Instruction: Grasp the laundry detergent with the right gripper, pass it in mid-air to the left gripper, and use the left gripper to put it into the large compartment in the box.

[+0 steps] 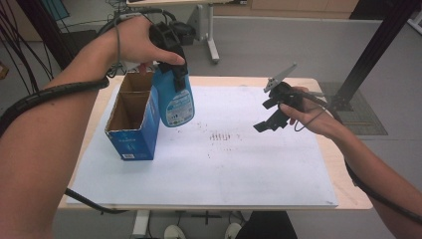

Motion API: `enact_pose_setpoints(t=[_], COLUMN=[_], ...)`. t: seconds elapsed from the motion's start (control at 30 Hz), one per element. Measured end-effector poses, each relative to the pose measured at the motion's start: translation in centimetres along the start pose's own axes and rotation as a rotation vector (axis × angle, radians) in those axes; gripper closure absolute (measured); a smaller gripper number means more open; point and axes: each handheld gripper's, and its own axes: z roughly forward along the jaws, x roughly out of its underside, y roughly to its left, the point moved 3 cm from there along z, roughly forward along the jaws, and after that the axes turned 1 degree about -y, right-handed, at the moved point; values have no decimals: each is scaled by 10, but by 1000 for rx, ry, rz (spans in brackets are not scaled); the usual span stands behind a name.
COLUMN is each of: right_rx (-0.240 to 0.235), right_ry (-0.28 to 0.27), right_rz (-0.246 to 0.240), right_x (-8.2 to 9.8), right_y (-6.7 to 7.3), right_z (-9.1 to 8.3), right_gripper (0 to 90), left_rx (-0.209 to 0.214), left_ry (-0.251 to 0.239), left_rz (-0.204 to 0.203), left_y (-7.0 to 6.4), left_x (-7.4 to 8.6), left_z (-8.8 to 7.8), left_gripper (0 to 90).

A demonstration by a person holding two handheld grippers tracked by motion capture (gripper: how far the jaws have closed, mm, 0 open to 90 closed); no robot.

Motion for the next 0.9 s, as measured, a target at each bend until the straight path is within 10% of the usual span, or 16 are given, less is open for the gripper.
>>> enact_pose_setpoints(t=[0.23, 0.27, 0.37, 0.57, 0.9], right_rx=[39, 51, 54, 73, 78], right_ry=[43, 59, 70, 84, 101], right_rz=[14, 15, 16, 26, 14], right_x=[15, 18, 21, 28, 30], right_y=[-6, -8, -9, -12, -12], right_z=[-18, -23, -28, -42, -45], right_gripper=[3, 3, 3, 3, 3], left_rx=[-23, -12, -14, -68, -92], left_ry=[-37, -58, -70, -120, -151], left_rz=[-173, -262, -308, -536, -754], left_y=[22, 32, 42, 68, 91], left_x=[11, 15, 21, 38, 54], left_z=[-25, -34, -44, -69, -85], left_gripper=[354, 354, 354, 354, 355])
